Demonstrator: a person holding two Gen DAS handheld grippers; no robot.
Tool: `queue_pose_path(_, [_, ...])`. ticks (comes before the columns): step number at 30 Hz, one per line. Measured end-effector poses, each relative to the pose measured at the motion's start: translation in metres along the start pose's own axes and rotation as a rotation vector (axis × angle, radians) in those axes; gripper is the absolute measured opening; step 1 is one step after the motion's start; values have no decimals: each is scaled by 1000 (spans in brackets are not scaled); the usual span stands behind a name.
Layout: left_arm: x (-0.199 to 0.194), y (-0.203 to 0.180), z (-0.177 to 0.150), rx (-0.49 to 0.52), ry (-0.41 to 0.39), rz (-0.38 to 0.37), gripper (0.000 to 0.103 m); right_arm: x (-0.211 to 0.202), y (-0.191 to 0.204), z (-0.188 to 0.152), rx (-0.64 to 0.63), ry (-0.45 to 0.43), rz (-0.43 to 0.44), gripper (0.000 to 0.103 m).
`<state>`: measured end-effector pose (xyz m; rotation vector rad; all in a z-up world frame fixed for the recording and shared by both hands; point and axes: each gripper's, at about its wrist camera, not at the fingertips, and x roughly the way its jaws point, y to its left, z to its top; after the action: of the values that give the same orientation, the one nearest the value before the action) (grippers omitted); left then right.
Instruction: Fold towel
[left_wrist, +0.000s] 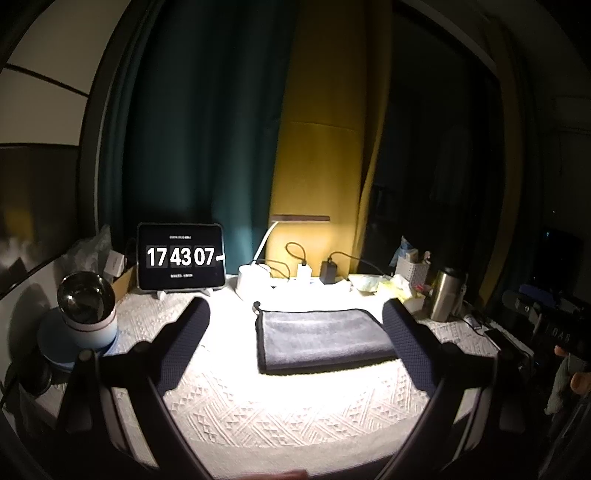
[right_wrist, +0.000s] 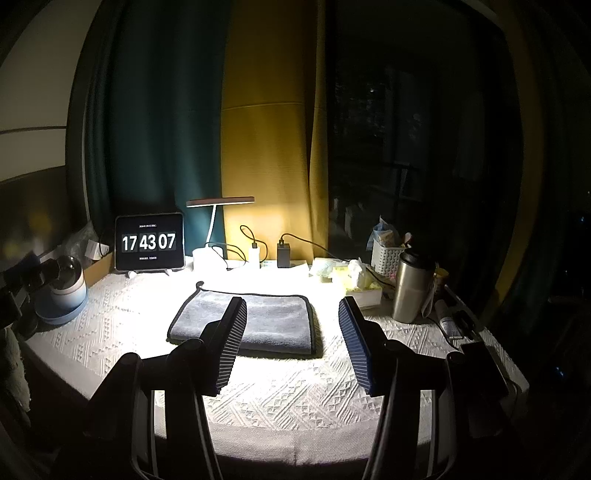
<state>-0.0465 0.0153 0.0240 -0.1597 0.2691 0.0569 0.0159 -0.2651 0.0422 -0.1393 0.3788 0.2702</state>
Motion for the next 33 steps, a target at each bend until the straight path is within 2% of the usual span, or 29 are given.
queue_pose_path(33, [2, -3, -2, -3, 7, -16, 95, -1, -5, -2, 14, 1, -17, 55])
